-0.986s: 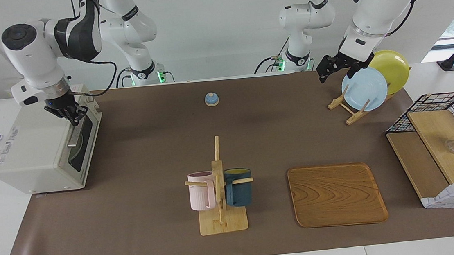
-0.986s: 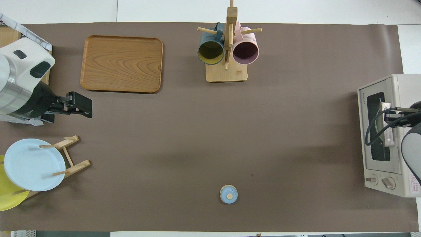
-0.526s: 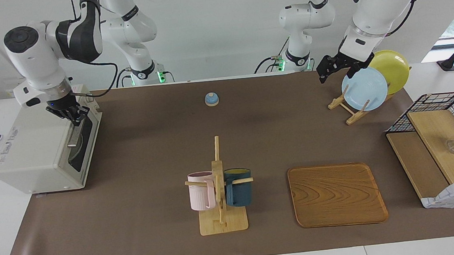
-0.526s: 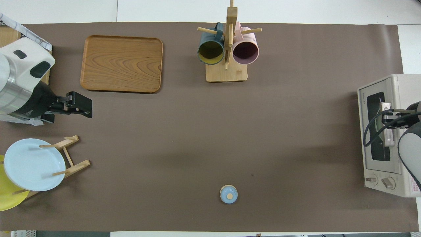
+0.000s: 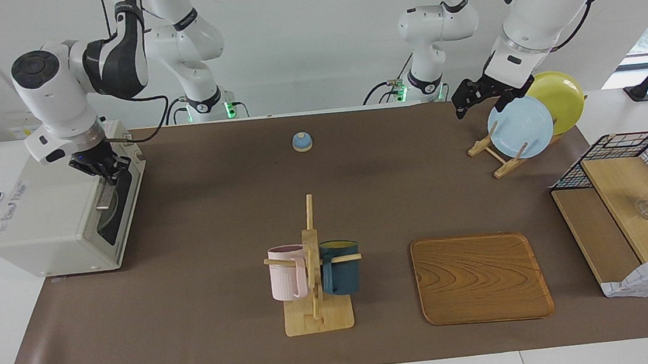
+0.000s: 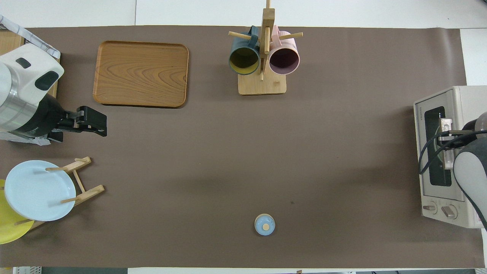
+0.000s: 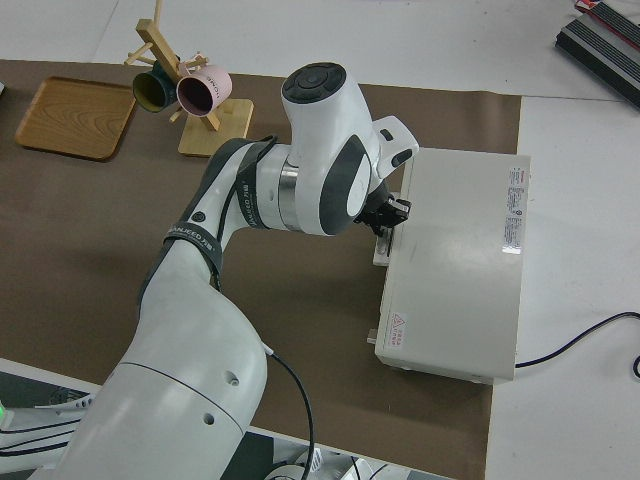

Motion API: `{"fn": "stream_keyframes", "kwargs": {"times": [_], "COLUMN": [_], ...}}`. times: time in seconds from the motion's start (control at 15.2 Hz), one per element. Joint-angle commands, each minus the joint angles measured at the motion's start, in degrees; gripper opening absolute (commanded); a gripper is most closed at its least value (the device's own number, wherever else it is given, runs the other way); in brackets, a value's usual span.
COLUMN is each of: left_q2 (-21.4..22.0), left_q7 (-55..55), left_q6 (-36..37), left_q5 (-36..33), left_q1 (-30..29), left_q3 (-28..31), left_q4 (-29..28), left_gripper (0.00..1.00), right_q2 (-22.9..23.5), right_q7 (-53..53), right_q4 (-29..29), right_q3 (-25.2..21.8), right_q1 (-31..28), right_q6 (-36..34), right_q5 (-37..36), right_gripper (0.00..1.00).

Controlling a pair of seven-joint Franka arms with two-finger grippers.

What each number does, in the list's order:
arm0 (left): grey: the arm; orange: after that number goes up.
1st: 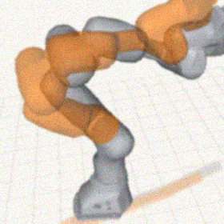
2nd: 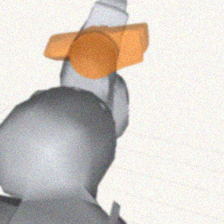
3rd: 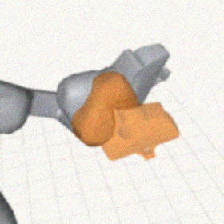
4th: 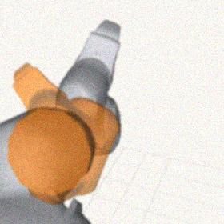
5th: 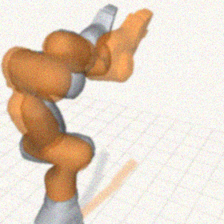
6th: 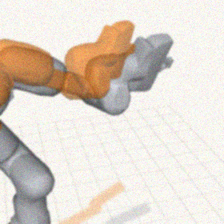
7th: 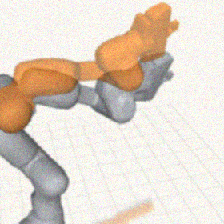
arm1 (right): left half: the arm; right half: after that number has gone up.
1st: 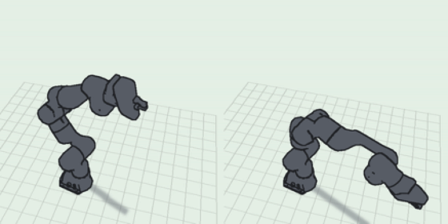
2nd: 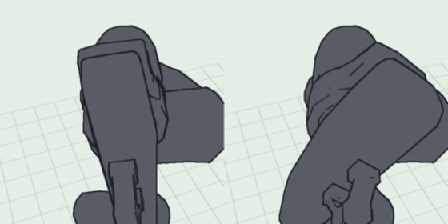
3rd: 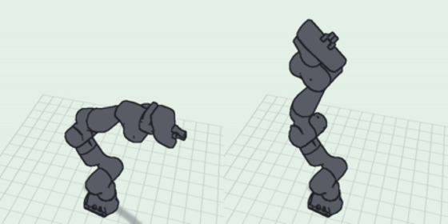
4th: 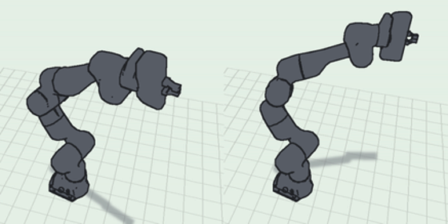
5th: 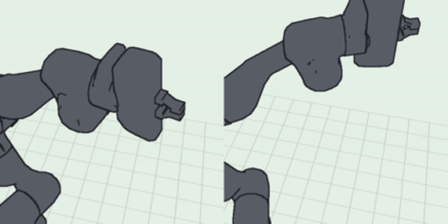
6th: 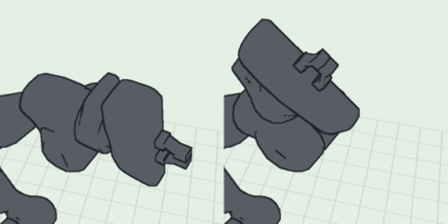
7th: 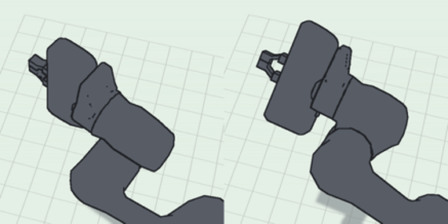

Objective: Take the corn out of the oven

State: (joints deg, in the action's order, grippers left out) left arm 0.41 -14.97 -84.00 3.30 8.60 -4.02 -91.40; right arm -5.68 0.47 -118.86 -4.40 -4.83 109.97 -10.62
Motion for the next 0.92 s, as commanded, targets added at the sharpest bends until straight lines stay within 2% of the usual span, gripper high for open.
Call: {"fn": "stream_keyframes", "kwargs": {"times": [0.0, 0.39, 0.66, 0.85], "left_q2": [0.82, 0.82, 0.82, 0.82], "left_q7": [0.03, 0.03, 0.03, 0.03], "left_q6": [-0.28, -0.28, -0.28, -0.2], "left_q5": [-1.1, -1.1, -1.1, -1.1], "left_q1": [-0.08, -0.08, -0.08, -0.08], "left_q3": [-0.02, -0.02, -0.02, -0.02], "left_q4": [-0.54, -0.54, -0.54, -0.54], "left_gripper": [1.0, 1.0, 1.0, 1.0], "right_q2": [-0.12, -0.12, 0.32, 2.51], "right_q7": [1.64, 4.97, 4.02, 3.14], "right_q4": [-1.37, -2.43, -2.61, -2.69], "right_q3": [0.35, 0.35, 0.44, 0.44], "right_q1": [-0.7, -2.1, 0.25, 2.28], "right_q6": [1.03, 1.64, 2.26, 5.33], "right_q5": [-1.07, -0.29, -0.11, 0.07], "right_gripper": [0.0, 0.0, 0.0, 0.0]}}
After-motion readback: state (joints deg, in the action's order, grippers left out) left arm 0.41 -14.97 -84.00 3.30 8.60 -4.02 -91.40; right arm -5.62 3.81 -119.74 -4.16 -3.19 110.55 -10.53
